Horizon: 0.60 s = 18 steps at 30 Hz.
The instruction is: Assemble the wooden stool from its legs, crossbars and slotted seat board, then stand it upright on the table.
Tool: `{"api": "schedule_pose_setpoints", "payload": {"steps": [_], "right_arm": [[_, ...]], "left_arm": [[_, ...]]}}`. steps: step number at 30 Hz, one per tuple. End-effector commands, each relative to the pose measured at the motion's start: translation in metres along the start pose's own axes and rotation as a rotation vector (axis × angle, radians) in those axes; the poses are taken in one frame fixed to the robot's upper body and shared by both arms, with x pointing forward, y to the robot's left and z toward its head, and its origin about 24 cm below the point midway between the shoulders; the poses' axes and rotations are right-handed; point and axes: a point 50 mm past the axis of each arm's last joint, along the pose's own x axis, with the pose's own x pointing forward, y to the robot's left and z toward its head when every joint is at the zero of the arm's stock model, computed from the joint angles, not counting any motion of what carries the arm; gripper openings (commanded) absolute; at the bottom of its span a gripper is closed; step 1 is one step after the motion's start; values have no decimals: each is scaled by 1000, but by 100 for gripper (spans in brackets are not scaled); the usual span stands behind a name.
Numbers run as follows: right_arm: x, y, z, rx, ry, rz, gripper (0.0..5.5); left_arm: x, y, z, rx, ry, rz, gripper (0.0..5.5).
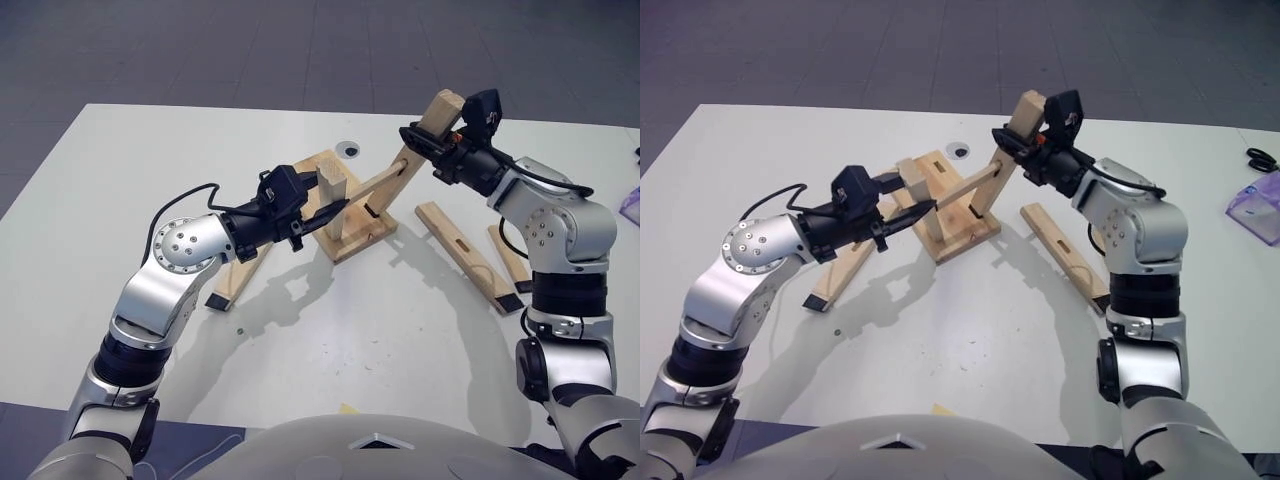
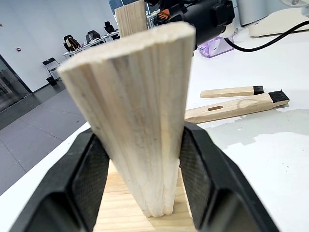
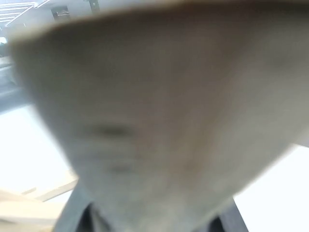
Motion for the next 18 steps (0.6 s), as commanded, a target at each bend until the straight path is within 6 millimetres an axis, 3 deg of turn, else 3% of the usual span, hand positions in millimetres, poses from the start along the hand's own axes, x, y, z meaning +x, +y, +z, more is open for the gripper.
{"api": "schedule_pose_setpoints", "payload": {"steps": [1, 6, 13, 18], "right_arm": [[-25, 44, -114, 87, 515, 26, 107], [-30, 41, -96, 131, 403, -93, 109], [-25, 34, -69, 152, 226, -185, 109], [-23, 31, -49, 149, 131, -178, 215]], "left_arm": [[-4, 19, -10, 75, 158, 8, 205], [-12, 41, -4, 68, 160, 85, 311], [-15, 44, -2, 25, 143, 95, 432], [-18, 53, 4, 16, 119, 130, 529]]}}
